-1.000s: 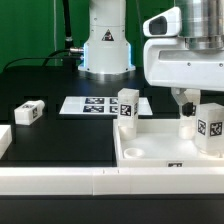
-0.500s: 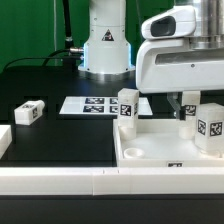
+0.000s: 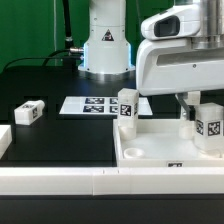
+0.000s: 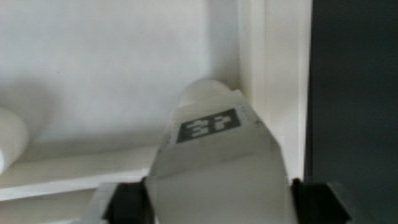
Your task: Assemble square table
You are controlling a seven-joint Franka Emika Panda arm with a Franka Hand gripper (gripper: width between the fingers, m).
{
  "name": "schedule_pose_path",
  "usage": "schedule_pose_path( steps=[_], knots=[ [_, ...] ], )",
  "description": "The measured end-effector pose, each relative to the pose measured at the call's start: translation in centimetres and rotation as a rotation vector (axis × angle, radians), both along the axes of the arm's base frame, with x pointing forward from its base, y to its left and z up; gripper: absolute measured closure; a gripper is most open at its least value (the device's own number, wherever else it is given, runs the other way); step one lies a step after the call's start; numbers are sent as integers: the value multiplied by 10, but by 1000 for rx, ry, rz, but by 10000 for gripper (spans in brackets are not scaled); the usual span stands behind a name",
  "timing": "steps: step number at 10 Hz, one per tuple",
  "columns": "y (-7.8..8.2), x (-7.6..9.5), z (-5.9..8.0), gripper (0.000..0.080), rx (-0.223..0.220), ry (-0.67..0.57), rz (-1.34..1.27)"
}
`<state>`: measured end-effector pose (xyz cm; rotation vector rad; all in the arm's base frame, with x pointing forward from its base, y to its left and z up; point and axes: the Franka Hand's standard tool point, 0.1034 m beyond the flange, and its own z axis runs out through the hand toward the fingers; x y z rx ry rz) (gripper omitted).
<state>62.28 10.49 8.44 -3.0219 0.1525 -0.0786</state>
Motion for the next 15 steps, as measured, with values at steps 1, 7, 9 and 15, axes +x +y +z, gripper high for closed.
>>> schedule_pose_path(
  steps=[1,7,9,15],
  knots=[
    [0,0,0,514,1,2,-18],
    [-2,0,-1,513,37,39,-410],
    [-2,0,-2,512,53,49,-603],
    [-3,0,-3,512,93,119,-1161]
  ],
)
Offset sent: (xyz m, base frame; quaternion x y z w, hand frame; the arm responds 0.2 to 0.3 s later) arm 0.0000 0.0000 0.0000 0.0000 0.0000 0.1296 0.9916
